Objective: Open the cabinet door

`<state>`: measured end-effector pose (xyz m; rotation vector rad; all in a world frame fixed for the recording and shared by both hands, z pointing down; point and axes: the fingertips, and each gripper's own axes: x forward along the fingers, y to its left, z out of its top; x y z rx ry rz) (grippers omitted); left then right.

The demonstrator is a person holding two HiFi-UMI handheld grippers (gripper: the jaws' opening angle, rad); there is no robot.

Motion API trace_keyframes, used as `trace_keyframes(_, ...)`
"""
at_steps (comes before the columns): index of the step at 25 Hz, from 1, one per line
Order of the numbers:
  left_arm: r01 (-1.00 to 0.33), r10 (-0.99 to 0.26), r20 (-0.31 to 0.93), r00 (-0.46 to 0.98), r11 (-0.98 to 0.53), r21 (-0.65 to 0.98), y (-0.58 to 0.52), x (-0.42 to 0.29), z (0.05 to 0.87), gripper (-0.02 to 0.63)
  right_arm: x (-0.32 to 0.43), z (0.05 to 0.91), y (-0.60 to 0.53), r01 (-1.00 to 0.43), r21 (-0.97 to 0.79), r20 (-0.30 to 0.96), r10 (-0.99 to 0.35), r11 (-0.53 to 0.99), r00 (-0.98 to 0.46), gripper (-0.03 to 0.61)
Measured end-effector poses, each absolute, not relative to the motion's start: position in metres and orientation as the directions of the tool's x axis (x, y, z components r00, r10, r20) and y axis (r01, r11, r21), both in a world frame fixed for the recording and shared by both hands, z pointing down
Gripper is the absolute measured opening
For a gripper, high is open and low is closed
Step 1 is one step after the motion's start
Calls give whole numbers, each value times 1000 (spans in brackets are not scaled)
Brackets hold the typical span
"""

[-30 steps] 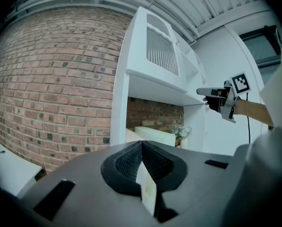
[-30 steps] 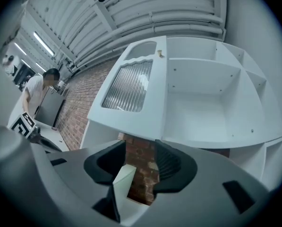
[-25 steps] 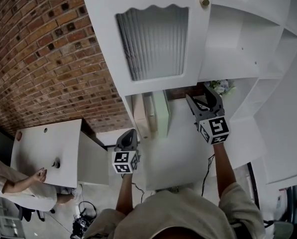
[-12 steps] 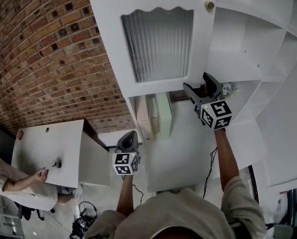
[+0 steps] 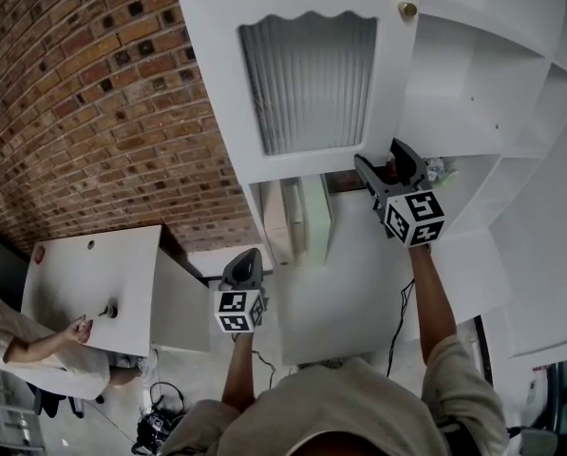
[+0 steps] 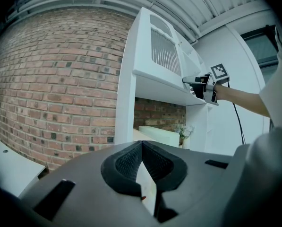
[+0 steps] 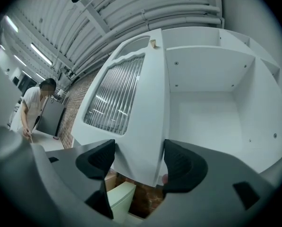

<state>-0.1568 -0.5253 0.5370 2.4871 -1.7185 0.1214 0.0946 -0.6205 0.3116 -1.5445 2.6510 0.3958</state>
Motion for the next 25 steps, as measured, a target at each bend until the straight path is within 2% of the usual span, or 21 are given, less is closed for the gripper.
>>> trace_keyframes(12,-940,-929,147,340,-335,56,-506,-147,543,28,97,312,-608,-874,201,-160,-865,443,-476,314)
trace_keyframes(25,-946,-934,145,325,-321,50,-469,-118,543,28,108,309,-567,-855,216,-186,-840,471,-510,210)
